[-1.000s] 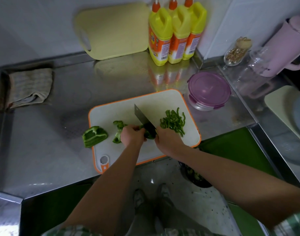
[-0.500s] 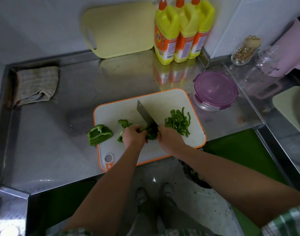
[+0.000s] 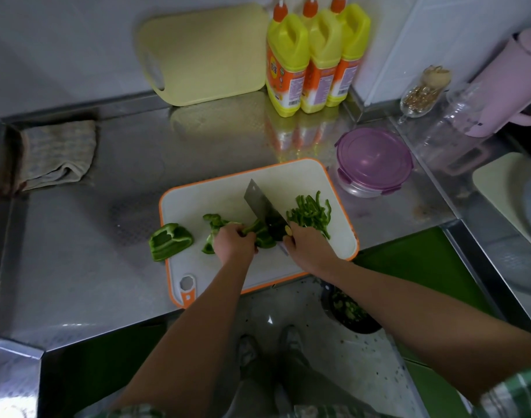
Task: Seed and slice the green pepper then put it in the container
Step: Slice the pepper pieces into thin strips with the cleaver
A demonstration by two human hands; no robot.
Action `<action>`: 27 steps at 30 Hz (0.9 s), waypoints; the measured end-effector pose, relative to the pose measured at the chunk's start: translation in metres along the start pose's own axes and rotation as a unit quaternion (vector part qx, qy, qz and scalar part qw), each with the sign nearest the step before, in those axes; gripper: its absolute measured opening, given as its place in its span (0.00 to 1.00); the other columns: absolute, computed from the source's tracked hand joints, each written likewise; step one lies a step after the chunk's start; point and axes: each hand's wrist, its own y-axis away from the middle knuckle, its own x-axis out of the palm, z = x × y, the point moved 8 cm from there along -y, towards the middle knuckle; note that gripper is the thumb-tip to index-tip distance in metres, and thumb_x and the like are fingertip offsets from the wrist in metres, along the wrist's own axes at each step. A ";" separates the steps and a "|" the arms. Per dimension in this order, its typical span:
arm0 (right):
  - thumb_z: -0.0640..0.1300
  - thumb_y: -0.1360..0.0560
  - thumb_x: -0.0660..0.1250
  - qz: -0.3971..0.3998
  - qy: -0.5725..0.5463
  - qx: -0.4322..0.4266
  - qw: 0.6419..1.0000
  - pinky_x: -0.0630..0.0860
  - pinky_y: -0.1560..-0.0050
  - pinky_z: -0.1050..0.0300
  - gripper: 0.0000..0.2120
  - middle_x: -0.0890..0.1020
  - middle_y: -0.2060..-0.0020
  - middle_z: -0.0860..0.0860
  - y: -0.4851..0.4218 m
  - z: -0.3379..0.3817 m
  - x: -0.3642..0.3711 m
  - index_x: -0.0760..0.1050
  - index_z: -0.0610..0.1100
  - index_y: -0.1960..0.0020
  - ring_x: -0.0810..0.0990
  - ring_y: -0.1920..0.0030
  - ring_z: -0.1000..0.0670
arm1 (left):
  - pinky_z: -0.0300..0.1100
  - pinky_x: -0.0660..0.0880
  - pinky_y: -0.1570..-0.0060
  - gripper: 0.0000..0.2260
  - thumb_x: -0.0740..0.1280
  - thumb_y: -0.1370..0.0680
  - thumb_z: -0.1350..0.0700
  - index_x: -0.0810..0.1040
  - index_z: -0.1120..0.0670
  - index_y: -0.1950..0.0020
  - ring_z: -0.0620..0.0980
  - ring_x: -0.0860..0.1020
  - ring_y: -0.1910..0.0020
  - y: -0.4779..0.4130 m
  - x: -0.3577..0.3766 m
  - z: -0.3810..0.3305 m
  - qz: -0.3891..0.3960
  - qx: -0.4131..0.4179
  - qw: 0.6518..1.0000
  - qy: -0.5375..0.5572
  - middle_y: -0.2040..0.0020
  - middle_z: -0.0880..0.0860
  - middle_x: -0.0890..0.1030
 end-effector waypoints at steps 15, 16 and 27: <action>0.44 0.18 0.56 -0.041 0.008 0.013 0.999 0.63 0.68 0.56 0.10 0.77 0.60 0.43 -0.012 0.003 0.000 0.70 0.38 0.44 0.75 0.64 0.44 | 0.41 0.75 0.60 0.05 0.66 0.22 0.59 0.82 0.55 0.51 0.51 0.81 0.61 -0.006 -0.005 0.002 -0.005 0.024 1.000 -0.019 0.63 0.54 0.83; 0.44 0.18 0.56 -0.051 -0.004 0.020 0.998 0.65 0.65 0.56 0.10 0.78 0.60 0.42 -0.011 -0.002 -0.003 0.70 0.37 0.45 0.77 0.61 0.43 | 0.42 0.76 0.60 0.05 0.66 0.22 0.58 0.81 0.55 0.51 0.51 0.80 0.61 -0.006 -0.005 0.002 -0.004 0.022 1.000 -0.014 0.63 0.54 0.83; 0.43 0.19 0.58 -0.043 -0.030 -0.004 0.999 0.65 0.65 0.57 0.07 0.78 0.61 0.43 0.000 -0.002 -0.017 0.71 0.39 0.51 0.75 0.63 0.46 | 0.42 0.76 0.59 0.08 0.68 0.22 0.55 0.78 0.52 0.61 0.52 0.82 0.59 -0.004 0.013 -0.009 0.017 -0.014 1.000 -0.008 0.65 0.53 0.82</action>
